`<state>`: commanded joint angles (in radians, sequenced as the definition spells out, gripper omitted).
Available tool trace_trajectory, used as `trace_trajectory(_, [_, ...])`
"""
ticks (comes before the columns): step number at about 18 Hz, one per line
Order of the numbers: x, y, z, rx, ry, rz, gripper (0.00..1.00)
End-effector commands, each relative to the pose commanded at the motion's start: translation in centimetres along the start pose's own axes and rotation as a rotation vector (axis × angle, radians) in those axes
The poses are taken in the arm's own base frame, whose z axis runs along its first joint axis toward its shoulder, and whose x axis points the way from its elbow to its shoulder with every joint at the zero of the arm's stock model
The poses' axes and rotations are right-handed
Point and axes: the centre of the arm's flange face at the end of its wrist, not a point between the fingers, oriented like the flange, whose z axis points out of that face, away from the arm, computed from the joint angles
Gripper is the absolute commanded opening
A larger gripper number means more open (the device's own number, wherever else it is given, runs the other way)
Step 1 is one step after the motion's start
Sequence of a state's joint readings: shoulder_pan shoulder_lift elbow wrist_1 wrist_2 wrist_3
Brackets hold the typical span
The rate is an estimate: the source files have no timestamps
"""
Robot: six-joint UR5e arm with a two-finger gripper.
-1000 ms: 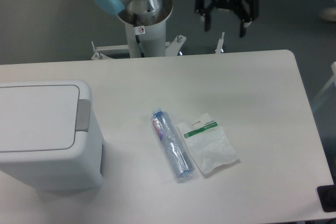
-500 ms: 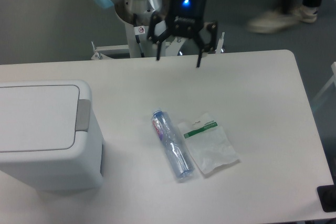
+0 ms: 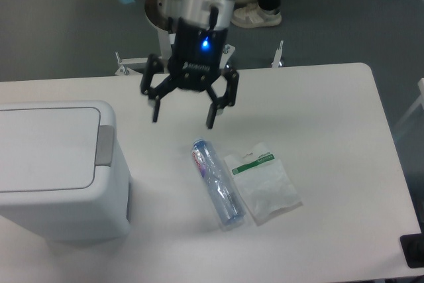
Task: Open the trash can
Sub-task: 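Move the open gripper down toward the white trash bin's lid edge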
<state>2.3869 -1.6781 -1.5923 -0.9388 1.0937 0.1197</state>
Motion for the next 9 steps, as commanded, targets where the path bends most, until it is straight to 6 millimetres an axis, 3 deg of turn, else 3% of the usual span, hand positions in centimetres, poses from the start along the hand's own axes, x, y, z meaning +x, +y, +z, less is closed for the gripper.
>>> trace_trajectory(9, [1.0, 1.1, 2.8, -0.047, 0.023, 0.025, 1.0])
